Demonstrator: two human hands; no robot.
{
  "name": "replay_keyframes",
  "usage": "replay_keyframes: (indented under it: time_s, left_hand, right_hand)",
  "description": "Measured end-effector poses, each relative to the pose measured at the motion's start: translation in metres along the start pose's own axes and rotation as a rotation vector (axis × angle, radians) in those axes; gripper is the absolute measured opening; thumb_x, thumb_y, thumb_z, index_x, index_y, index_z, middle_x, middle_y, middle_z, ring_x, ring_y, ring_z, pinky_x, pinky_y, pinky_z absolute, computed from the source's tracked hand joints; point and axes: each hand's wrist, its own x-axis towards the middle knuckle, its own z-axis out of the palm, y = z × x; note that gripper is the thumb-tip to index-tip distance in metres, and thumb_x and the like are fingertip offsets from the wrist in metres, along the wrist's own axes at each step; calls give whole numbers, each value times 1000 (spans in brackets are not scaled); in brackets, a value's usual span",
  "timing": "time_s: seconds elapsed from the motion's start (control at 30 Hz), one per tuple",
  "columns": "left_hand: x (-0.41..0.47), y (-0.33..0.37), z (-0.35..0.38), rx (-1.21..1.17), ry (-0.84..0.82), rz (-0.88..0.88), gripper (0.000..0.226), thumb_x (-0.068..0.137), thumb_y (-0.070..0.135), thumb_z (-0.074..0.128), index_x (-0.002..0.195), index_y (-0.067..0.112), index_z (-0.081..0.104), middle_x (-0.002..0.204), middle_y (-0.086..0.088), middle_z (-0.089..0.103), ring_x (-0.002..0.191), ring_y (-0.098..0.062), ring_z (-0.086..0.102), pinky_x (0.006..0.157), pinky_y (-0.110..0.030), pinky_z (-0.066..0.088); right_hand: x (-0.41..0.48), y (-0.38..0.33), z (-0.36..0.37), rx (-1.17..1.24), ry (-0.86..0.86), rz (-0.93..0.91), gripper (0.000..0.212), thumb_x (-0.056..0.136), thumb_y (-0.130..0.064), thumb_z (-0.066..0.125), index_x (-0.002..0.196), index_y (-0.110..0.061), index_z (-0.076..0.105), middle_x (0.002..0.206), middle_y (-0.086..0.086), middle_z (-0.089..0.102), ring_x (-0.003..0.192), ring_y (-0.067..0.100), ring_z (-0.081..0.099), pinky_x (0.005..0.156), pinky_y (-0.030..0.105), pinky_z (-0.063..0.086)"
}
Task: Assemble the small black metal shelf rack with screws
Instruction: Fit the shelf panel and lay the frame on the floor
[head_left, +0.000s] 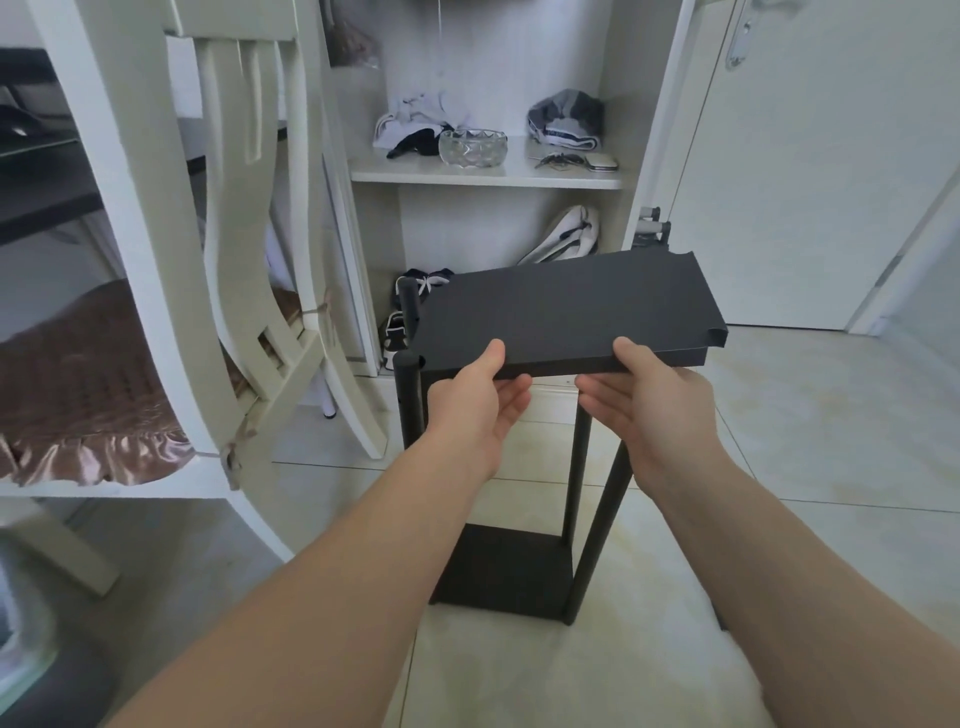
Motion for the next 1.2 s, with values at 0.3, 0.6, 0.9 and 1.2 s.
replay_keyframes:
  time_s: [0.3,0.6,0.9,1.2]
  left_hand:
    - [7,-2,-7,1,53,-7,40,91,24,74,123,6,59,92,-12,74,62,-14,73,62,-26,60]
    - [10,5,-18,17,118,20,40,93,23,72,125,6,57,103,-13,73,64,-14,72,63,-27,61]
    - [13,15,-30,3,159,12,37,93,21,71,124,9,57,101,-14,72,71,-17,74,60,-28,61]
    - [11,23,-37,-33,132,-9,30,94,19,69,120,8,59,98,-13,72,73,-18,73,63,-29,62]
  right_hand:
    - [5,7,6,-15,-24,65,18,100,-20,63,112,-7,63,94,19,75,78,25,77,59,27,61]
    - [9,15,20,2,-74,132,11,100,-19,63,105,-10,62,97,20,75,79,26,77,58,29,61]
    - [10,18,27,-92,-164,141,20,100,-27,63,112,-12,64,92,14,78,82,22,77,65,31,62]
    - [19,-4,-9,-560,-200,-2,22,93,-33,68,99,-12,71,87,3,78,67,13,73,60,26,57]
